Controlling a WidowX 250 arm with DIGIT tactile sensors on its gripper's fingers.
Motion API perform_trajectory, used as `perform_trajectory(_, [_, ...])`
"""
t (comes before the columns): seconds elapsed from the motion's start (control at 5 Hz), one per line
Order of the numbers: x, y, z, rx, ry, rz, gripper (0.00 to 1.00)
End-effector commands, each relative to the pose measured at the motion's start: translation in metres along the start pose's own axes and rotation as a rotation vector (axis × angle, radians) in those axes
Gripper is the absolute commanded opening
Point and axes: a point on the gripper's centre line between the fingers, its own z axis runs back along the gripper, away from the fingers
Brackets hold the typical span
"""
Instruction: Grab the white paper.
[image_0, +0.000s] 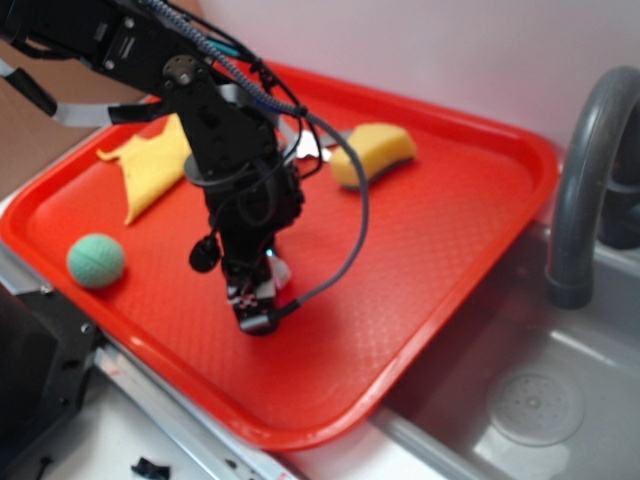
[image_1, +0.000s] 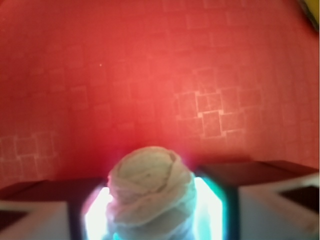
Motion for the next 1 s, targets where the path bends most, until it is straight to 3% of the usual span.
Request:
perform_trajectory(0.0, [-0.007, 0.006, 0.072, 0.011, -0.011, 0.288, 0.00])
perform_trajectory(0.2, [-0.011, 0.020, 0.123, -0.001, -0.045, 0.458, 0.00])
perform_trajectory(0.4, [-0.022, 0.032, 0.173, -0.044, -0.123, 0.611, 0.00])
perform_trajectory(0.6, [-0.029, 0.035, 0.194, 0.020, -0.175, 0.713, 0.00])
perform_trajectory(0.8, [-0.024, 0.036, 0.189, 0.034, -0.162, 0.670, 0.00])
